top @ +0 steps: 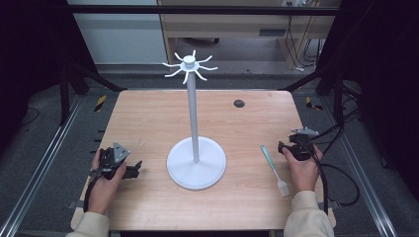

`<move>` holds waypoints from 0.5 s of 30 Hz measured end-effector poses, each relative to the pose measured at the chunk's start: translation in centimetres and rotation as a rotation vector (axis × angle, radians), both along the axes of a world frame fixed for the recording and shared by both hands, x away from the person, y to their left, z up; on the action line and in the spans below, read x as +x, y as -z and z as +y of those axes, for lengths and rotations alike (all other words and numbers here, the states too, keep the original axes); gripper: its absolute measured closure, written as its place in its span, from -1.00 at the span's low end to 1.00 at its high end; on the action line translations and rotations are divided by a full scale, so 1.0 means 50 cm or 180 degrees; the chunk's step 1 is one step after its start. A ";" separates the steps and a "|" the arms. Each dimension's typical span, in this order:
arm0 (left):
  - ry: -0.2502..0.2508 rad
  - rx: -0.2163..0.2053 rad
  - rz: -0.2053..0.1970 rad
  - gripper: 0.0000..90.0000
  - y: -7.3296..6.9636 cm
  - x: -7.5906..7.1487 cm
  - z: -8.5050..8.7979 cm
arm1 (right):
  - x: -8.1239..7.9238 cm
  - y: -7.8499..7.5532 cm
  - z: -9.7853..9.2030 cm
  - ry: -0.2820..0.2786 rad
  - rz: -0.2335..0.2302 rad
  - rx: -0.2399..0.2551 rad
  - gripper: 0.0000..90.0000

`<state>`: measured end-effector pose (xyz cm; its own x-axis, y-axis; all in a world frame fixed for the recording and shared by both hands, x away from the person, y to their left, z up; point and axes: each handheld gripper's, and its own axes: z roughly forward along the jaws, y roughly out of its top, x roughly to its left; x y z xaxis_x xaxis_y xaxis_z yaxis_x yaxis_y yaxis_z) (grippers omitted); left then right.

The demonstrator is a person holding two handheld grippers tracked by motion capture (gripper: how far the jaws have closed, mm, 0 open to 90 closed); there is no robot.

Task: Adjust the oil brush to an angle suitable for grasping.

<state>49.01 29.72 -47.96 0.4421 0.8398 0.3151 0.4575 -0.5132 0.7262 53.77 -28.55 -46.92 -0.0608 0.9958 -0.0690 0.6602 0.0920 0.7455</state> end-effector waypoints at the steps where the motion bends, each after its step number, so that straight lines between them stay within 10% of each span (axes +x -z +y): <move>1: 0.0004 0.0004 -0.0001 -0.94 -0.001 0.000 0.000 | 0.000 0.000 0.001 -0.0007 0.0007 -0.0017 -0.25; 15: 0.0033 0.0037 0.0008 -0.94 0.000 -0.001 -0.003 | 0.001 -0.007 0.040 -0.0367 0.0166 -0.0191 0.62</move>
<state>48.98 29.57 -47.96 0.4516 0.8315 0.3236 0.4539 -0.5264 0.7190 53.81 -26.54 -46.55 -0.1796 0.9761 -0.1219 0.6804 0.2128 0.7012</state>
